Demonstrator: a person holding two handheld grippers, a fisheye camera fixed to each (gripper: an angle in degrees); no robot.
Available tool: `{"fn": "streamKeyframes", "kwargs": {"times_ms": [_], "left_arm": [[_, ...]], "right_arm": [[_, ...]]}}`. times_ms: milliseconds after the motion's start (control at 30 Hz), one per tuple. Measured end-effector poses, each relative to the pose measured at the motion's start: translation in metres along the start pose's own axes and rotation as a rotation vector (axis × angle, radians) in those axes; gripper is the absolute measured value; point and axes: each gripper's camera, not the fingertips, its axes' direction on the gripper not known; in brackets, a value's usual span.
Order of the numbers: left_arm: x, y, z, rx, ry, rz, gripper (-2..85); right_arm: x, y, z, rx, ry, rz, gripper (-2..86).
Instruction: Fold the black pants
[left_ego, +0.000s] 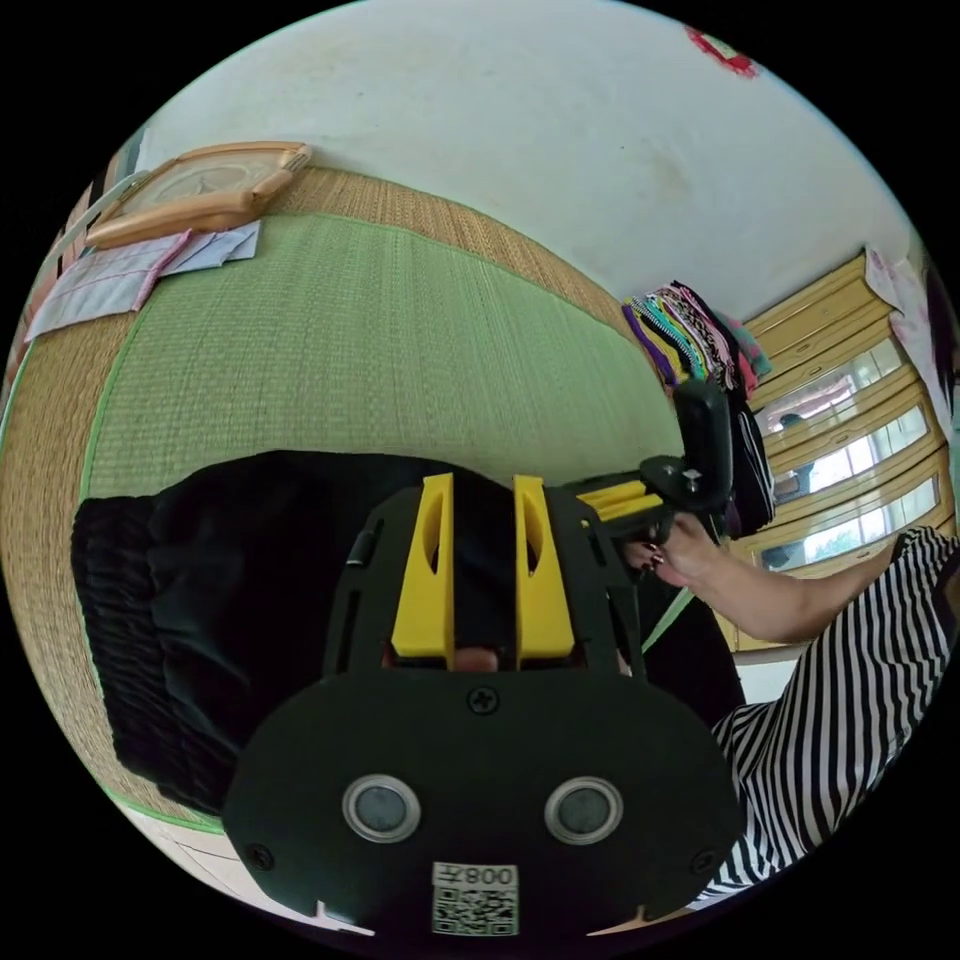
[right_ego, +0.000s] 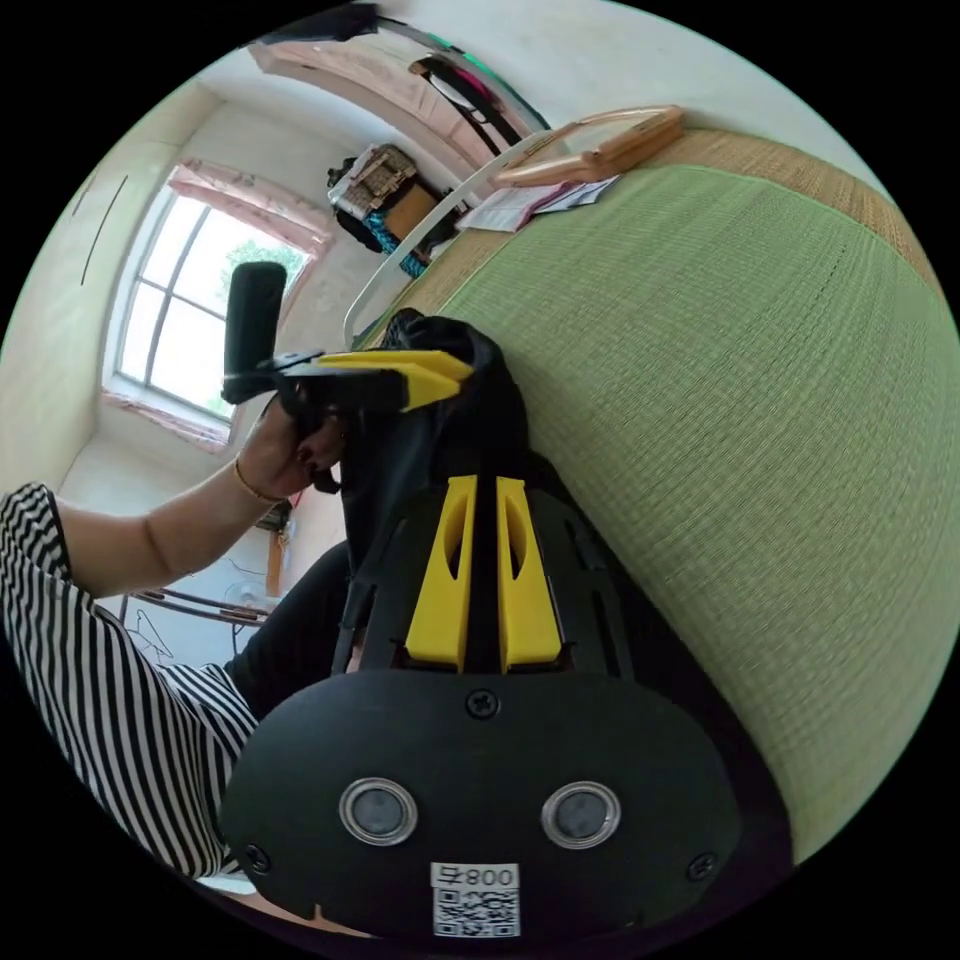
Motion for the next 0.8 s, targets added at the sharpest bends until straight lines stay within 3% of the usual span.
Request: {"fn": "streamKeyframes", "kwargs": {"times_ms": [267,400,533,667,800], "left_arm": [[-0.001,0.037,0.007,-0.029,-0.152,-0.022,1.3],[-0.004,0.049,0.005,-0.026,-0.129,-0.033,1.8],[0.011,0.044,-0.001,0.025,-0.087,0.083,5.3],[0.019,0.034,0.033,-0.18,-0.114,0.183,4.6],[0.022,0.046,0.031,-0.144,-0.107,0.205,2.2]], "right_arm": [[-0.04,0.021,0.013,0.046,0.137,-0.083,2.8],[-0.038,0.022,0.025,0.024,0.105,-0.068,2.4],[-0.045,0.018,0.029,0.014,0.14,-0.1,2.2],[-0.052,0.013,0.035,0.009,0.18,-0.12,2.2],[-0.054,0.013,0.028,-0.021,0.136,-0.131,2.3]]}}
